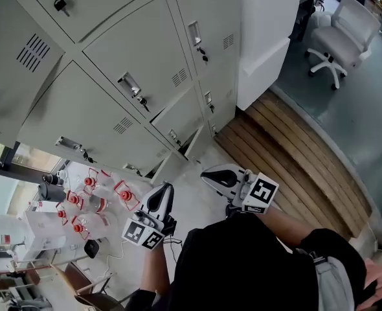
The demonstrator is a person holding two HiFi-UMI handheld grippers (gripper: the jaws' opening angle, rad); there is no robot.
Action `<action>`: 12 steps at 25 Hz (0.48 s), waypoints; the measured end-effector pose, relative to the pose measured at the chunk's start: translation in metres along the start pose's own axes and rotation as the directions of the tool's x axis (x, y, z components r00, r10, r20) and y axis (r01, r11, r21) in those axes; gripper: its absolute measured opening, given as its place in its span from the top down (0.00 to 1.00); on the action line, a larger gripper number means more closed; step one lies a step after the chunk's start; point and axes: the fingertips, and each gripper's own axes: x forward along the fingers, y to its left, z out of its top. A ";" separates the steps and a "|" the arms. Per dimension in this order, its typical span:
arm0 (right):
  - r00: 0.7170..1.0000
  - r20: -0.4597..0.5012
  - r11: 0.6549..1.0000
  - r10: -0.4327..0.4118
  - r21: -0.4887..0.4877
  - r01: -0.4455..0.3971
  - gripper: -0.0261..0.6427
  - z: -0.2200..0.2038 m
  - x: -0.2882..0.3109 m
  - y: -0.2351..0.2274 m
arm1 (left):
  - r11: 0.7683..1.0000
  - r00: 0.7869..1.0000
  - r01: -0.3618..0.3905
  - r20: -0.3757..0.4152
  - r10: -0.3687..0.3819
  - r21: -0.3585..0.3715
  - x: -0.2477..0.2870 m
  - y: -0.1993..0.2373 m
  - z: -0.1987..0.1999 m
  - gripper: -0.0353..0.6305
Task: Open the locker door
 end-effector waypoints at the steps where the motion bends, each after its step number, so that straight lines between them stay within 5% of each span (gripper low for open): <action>1: 1.000 0.006 1.000 0.001 0.004 -0.001 0.95 0.000 0.001 -0.007 | 1.000 1.000 -0.006 0.000 0.006 0.000 0.005 0.004 0.000 0.92; 12: 0.999 -0.003 0.999 -0.047 0.019 0.047 0.95 -0.008 0.047 -0.066 | 0.999 0.999 0.035 0.026 -0.035 -0.010 0.037 0.074 0.017 0.92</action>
